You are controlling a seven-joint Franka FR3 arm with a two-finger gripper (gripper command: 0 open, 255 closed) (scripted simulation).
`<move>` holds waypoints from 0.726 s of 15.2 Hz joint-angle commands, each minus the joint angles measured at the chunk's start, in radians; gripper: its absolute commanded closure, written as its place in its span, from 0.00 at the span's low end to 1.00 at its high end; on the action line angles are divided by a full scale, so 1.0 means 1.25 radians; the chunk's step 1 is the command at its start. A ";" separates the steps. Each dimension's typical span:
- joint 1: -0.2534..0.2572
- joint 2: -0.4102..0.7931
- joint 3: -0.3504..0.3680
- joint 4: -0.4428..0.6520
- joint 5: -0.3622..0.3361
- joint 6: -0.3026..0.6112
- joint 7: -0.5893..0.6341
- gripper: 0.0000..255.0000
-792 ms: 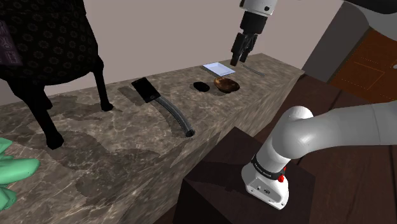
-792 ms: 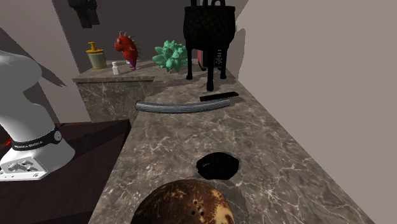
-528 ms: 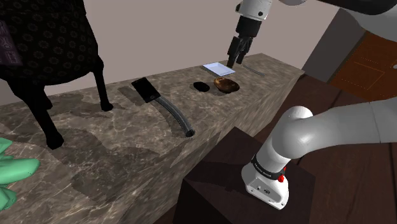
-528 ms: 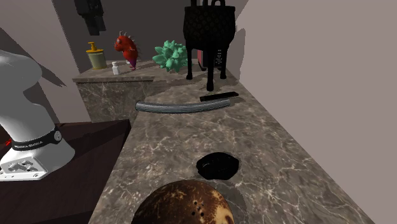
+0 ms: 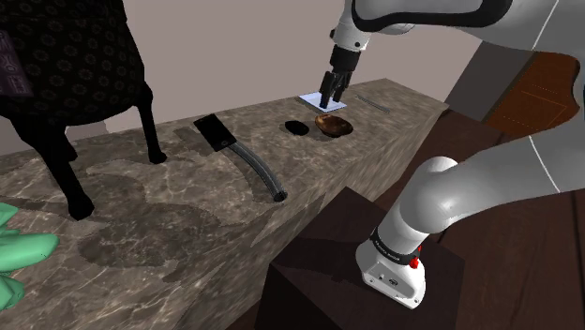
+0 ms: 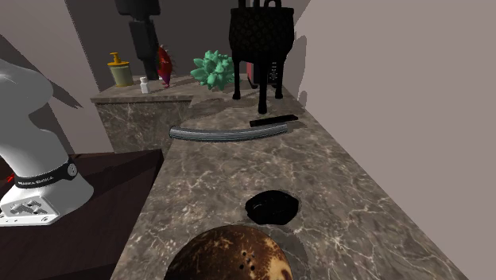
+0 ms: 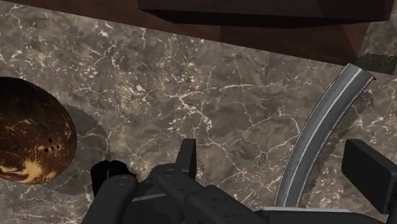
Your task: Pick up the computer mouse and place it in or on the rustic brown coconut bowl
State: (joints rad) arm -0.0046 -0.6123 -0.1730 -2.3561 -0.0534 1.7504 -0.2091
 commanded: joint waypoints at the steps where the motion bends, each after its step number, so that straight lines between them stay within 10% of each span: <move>1: -0.004 0.039 -0.020 0.002 -0.010 0.041 -0.024 0.00; 11: -0.010 0.305 -0.113 0.080 -0.001 0.236 -0.142 0.00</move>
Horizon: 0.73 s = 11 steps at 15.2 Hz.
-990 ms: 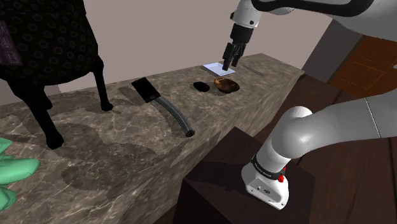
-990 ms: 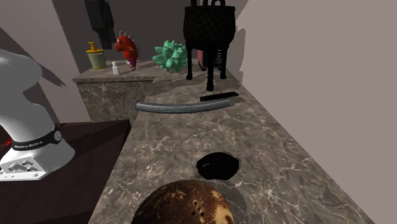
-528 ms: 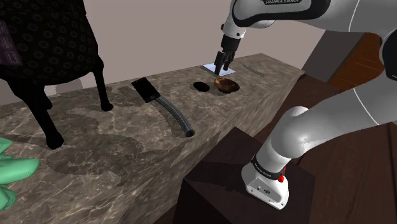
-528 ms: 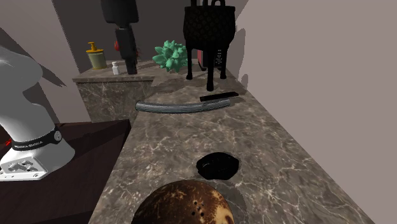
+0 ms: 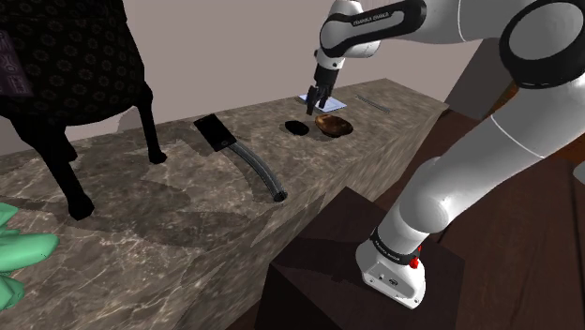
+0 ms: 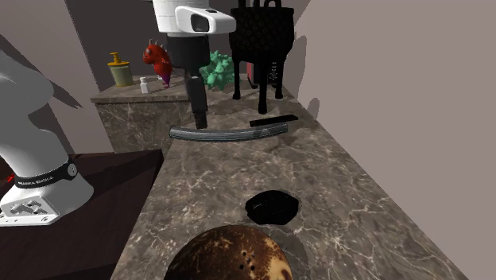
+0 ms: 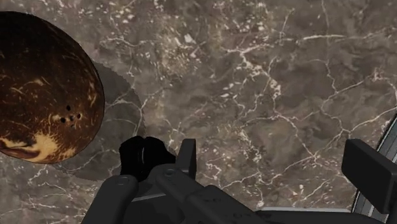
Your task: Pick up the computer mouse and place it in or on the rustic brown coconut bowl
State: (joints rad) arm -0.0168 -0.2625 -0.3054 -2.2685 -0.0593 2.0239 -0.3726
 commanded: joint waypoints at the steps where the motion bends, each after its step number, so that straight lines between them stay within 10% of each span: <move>1: -0.001 0.055 -0.015 0.023 0.010 0.033 -0.025 0.00; 11: -0.036 0.366 -0.056 0.218 0.121 0.140 -0.170 0.00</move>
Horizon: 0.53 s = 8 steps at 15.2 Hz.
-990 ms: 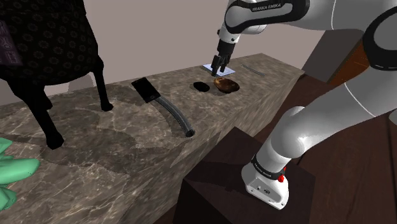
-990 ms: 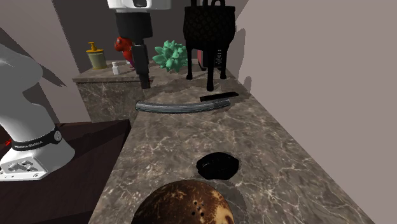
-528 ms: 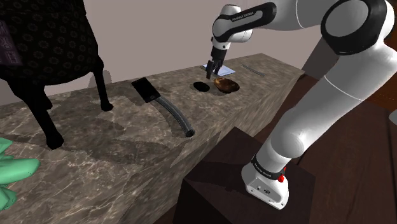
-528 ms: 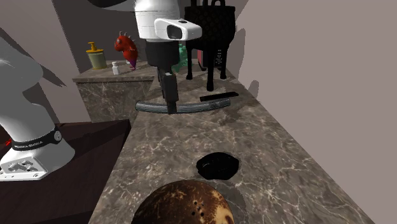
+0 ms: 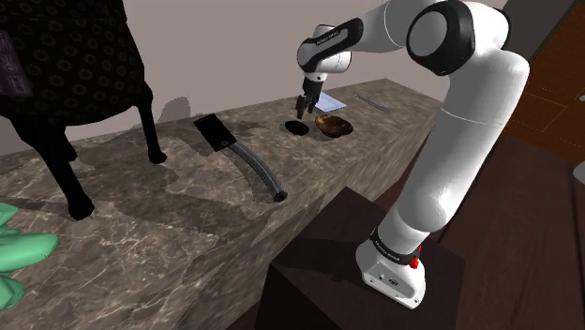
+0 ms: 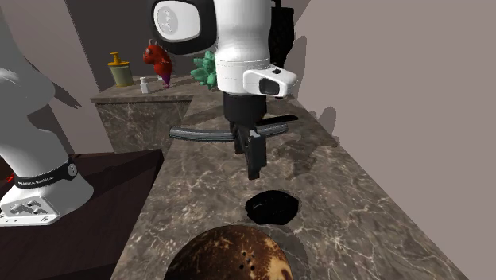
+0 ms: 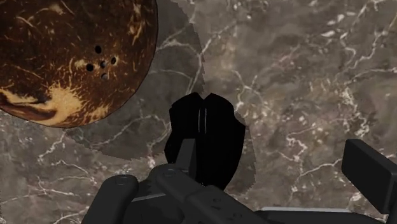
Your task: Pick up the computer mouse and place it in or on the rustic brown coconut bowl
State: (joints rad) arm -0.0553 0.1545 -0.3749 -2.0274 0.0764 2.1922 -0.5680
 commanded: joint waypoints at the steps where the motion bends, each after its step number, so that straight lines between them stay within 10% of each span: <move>1: -0.013 0.064 0.000 0.051 0.026 0.010 -0.027 0.00; 8: -0.048 0.189 0.013 0.137 0.073 0.044 -0.071 0.00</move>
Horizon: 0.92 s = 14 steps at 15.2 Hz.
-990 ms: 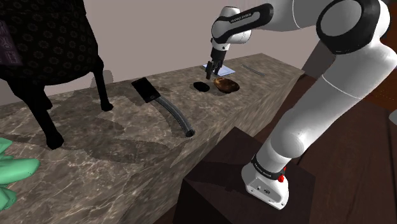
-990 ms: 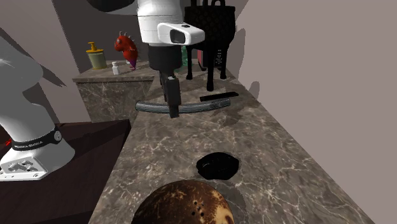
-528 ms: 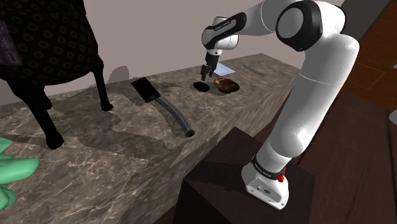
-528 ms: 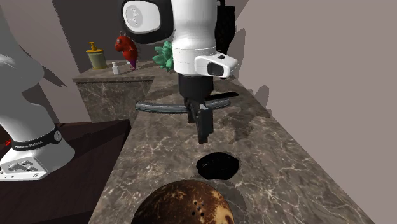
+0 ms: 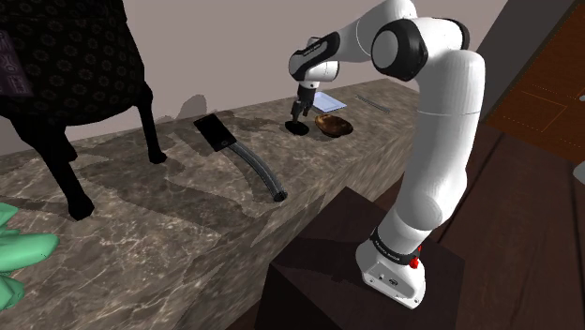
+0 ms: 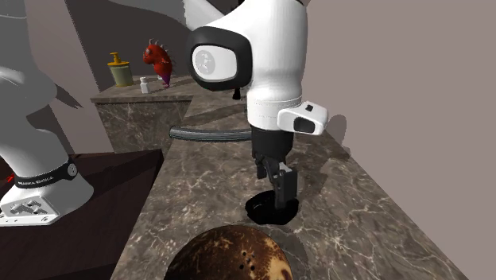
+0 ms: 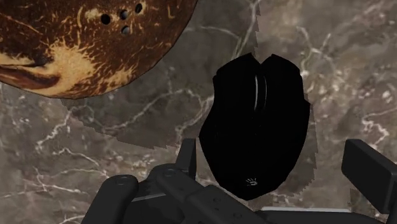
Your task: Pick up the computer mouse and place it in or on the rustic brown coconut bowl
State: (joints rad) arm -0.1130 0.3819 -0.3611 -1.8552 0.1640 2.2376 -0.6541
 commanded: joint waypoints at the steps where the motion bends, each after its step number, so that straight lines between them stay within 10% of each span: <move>1: -0.003 0.014 0.003 -0.003 0.006 0.016 -0.004 0.00; 12: -0.007 0.037 0.009 -0.011 0.018 0.046 -0.011 0.00; 13: -0.007 0.037 0.009 -0.011 0.018 0.046 -0.011 1.00; 14: -0.007 0.037 0.009 -0.011 0.018 0.046 -0.011 1.00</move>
State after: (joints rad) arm -0.1218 0.4276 -0.3499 -1.8680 0.1861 2.2944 -0.6683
